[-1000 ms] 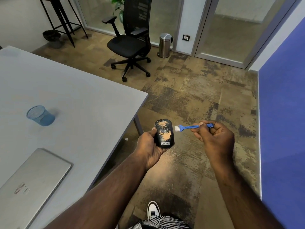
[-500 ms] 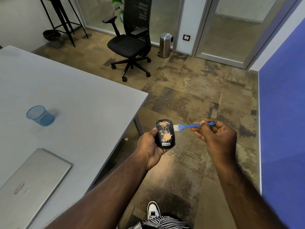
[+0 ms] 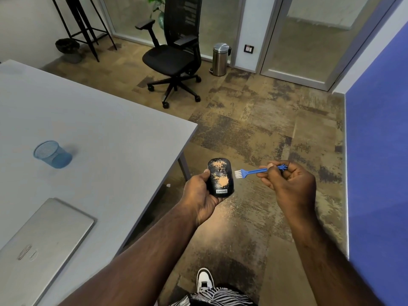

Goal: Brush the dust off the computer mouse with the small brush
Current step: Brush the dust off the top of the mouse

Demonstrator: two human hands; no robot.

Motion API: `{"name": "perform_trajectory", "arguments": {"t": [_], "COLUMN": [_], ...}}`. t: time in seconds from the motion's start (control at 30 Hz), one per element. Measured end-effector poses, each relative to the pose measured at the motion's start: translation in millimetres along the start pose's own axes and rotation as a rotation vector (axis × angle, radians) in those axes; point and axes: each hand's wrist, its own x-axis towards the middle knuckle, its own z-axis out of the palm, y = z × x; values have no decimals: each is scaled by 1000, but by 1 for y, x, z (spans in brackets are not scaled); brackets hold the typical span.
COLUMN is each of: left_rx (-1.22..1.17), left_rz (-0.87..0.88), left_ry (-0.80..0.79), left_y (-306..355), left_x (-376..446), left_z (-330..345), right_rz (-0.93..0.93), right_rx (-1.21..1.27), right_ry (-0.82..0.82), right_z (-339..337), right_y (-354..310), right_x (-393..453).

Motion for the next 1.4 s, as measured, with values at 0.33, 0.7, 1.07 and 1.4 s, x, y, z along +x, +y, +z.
{"name": "perform_trajectory", "arguments": {"t": [0.33, 0.7, 1.07, 1.4], "left_rx": [83, 94, 123, 136], "left_rz": [23, 17, 12, 16], "left_ry": [-18, -32, -51, -68], "left_y": [-7, -11, -14, -16], "left_x": [-3, -7, -6, -6], "left_z": [1, 1, -1, -2], "right_rz": [34, -22, -15, -24], "right_rx": [56, 12, -40, -110], "right_ry": [-15, 2, -41, -66], "right_z": [6, 7, 11, 15], "right_y": [-7, -12, -11, -16], "right_x": [4, 13, 18, 23]}}
